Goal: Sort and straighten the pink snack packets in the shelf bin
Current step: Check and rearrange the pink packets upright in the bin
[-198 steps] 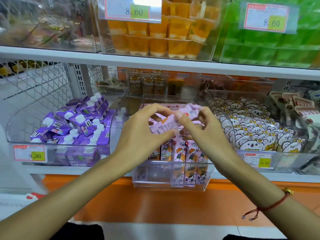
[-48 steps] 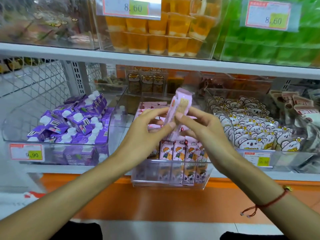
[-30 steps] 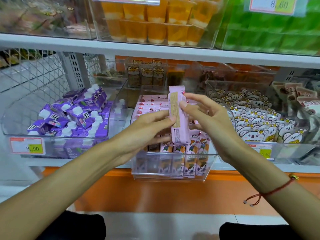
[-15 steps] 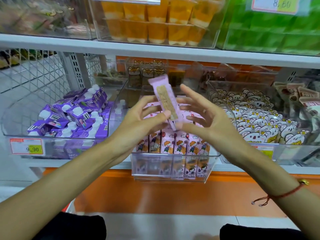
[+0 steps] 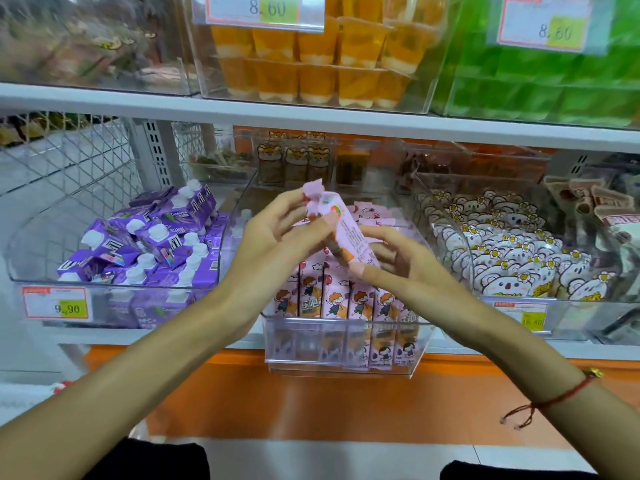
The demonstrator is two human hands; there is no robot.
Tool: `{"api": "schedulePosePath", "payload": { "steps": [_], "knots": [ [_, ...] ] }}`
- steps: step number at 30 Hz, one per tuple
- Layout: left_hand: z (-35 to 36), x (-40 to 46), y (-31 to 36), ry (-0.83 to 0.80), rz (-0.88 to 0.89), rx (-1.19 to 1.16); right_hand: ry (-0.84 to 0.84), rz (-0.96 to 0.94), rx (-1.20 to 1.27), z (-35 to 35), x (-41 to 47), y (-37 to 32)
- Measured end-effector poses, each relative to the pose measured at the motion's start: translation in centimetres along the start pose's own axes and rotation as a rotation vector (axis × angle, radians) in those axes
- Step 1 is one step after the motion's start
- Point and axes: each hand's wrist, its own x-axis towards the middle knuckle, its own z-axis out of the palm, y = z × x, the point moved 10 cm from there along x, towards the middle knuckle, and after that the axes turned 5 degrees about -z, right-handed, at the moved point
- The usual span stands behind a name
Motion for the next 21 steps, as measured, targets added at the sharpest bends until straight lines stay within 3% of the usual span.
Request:
{"api": "schedulePosePath", "payload": {
  "steps": [3,7,13,17,21],
  "knots": [
    [-0.4,-0.3,0.7,0.078,0.071,0.080,0.009,-0.014,-0.110,0.0,-0.4,-0.1],
    [0.1,-0.6,1.4,0.132,0.164,0.171,0.223,-0.250,-0.437,-0.9,-0.6,-3.8],
    [1.6,0.5,1.7,0.031,0.182,0.319,0.420,-0.329,-0.450,-3.4,-0.7,-5.4],
    [1.6,6.2,0.4,-0.029,0.147,0.703,0.668,-0.205,-0.203,-9.8,-0.2,-3.9],
    [3.2,12.9,-4.0,-0.172,0.004,1.171,0.715,-0.055,-0.259,-12.3,1.7,-1.3]
  ]
}}
